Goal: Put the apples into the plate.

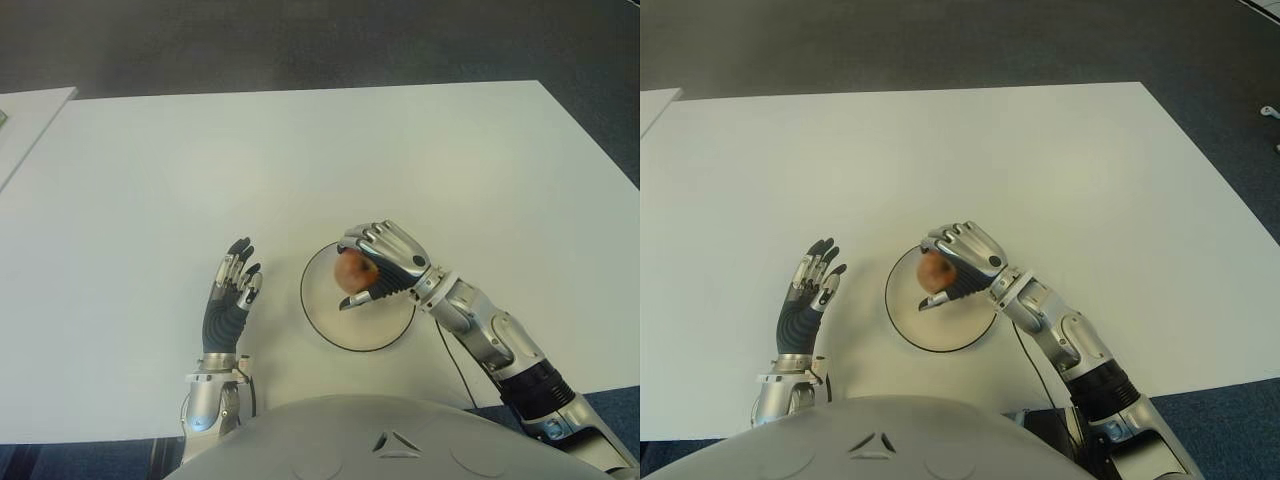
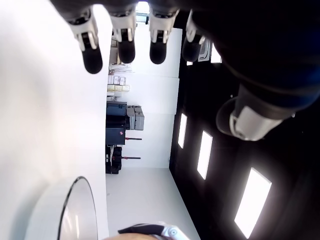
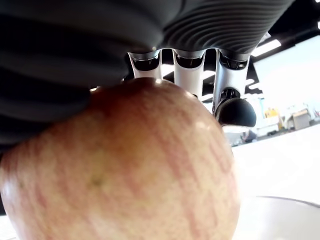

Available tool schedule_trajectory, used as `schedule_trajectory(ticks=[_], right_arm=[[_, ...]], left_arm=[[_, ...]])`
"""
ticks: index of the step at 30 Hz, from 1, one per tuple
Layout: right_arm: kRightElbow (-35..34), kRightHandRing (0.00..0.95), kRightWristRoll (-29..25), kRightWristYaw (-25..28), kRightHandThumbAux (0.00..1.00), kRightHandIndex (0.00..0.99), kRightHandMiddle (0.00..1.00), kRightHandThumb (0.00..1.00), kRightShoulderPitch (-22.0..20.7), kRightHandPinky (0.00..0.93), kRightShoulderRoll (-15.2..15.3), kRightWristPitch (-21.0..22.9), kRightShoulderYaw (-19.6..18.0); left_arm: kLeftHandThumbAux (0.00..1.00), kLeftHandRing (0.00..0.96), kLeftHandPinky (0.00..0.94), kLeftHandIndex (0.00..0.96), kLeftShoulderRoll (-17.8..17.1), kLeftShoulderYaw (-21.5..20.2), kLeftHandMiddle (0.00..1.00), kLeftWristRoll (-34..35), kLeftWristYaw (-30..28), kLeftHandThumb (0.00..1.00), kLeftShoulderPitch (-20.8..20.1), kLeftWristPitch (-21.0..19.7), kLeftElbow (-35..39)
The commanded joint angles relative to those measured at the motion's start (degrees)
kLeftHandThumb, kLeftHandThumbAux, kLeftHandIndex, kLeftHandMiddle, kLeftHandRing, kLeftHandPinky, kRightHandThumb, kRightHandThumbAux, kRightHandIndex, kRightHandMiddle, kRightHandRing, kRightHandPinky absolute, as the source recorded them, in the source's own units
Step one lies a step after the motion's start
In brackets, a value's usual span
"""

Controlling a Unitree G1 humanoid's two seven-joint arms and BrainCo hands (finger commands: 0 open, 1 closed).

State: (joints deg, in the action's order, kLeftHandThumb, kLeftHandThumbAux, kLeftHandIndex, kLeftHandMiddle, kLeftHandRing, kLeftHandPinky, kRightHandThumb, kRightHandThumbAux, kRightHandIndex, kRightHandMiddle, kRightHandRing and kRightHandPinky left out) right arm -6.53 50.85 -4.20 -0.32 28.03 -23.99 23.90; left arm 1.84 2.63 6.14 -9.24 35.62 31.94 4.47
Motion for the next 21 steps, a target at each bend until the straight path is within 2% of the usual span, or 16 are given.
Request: schedule_trajectory(ticks=[1, 11, 20, 21], right_arm=[[1.29, 0.859, 0.85, -0.69, 0.657, 0.868, 0.866, 0.9, 0.01, 0.86, 0.1, -0.43, 0.17], [0.88, 0.854, 2.54, 0.23, 0.655, 0.856, 0.86, 0.893, 0.46, 0.849, 0.61, -0.18, 0.74], [1.93, 0.835, 2.33, -1.8, 0.654, 0.852, 0.843, 0.886, 1.04, 0.827, 1.0, -1.67, 0.75], [2.09, 0.83, 2.33, -2.0, 0.648, 0.848, 0.775, 0.902, 1.05, 0.825, 1.0, -1.83, 0.75]], left_arm=[[0.541, 0.071, 0.156, 0.068, -0.24, -0.03, 0.039, -0.77, 0.65, 0.083, 0.28, -0.35, -0.02], [0.547, 0.087, 0.18, 0.075, -0.05, 0.28, 0.048, -0.35, 0.54, 0.091, 0.47, -0.16, 0.31], [0.55, 0.081, 0.173, 0.072, -0.08, 0.47, 0.043, -0.66, 0.78, 0.086, 0.94, -0.61, 0.85], [0.55, 0.082, 0.173, 0.073, -0.07, 0.5, 0.044, -0.58, 0.76, 0.087, 0.96, -0.66, 0.89]])
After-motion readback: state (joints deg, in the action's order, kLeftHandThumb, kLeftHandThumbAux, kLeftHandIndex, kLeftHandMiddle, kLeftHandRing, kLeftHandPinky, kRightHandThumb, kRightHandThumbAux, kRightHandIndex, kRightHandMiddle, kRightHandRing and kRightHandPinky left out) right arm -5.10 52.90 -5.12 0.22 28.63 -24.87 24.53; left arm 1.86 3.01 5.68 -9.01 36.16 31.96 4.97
